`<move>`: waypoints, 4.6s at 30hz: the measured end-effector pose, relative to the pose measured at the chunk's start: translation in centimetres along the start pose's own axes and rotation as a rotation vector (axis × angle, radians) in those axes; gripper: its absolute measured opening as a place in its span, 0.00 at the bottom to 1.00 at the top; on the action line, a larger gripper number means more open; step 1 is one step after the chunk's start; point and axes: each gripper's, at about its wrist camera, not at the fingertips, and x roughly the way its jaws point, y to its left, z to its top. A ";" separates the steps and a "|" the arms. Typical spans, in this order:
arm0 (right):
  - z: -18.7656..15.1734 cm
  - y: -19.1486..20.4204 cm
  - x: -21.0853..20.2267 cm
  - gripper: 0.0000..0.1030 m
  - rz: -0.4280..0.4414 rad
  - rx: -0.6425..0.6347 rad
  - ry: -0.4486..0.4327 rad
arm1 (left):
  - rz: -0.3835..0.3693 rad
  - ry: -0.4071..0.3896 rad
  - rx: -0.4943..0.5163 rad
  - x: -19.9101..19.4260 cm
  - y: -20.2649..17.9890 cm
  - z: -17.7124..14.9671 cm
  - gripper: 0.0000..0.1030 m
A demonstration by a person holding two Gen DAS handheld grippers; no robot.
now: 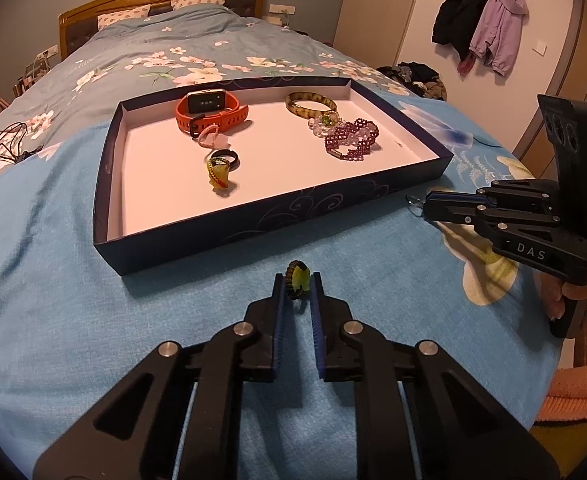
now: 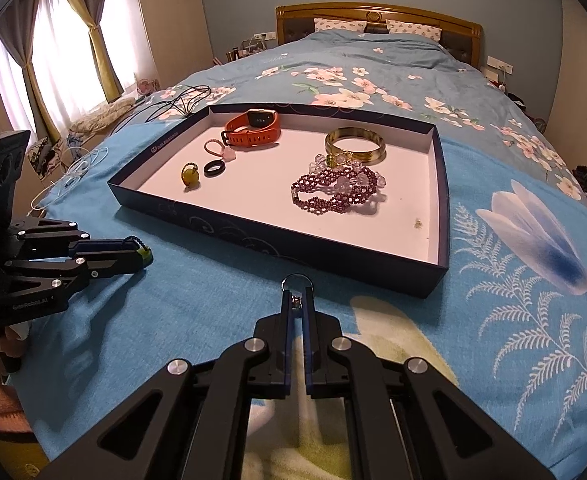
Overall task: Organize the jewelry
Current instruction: 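Grasp the silver stone ring with the right tool while the left tool grasps the green-stone bead ring, then lift the silver ring toward the box with the right tool while the left tool lifts the green ring, then carry the silver ring over the box with the right tool while the left tool carries the green ring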
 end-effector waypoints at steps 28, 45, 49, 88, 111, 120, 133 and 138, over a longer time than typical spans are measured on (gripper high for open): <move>-0.5 -0.3 -2.3 0.03 0.050 0.034 -0.090 | 0.009 -0.060 0.004 -1.3 -0.5 -0.2 0.12; 0.0 -0.3 -3.4 0.03 0.062 0.042 -0.143 | 0.022 -0.125 0.012 -3.6 -1.1 0.2 0.12; 0.1 -0.3 -3.8 0.03 0.065 0.047 -0.162 | 0.029 -0.139 0.014 -4.0 -1.2 0.3 0.12; 2.4 -0.3 -4.6 0.03 0.067 0.043 -0.234 | 0.052 -0.217 -0.027 -5.3 -0.5 2.8 0.12; 3.5 -0.4 -4.3 0.03 0.059 0.034 -0.239 | 0.069 -0.238 -0.022 -5.4 -0.1 4.1 0.12; 3.6 -0.4 -4.3 0.03 0.060 0.034 -0.240 | 0.075 -0.243 -0.025 -5.2 0.2 4.6 0.12; 4.8 -0.7 -4.3 0.03 0.055 0.030 -0.251 | 0.096 -0.246 -0.029 -4.8 0.7 5.2 0.12; 5.1 -0.7 -4.0 0.03 0.053 0.031 -0.252 | 0.102 -0.248 -0.031 -4.6 0.9 5.4 0.12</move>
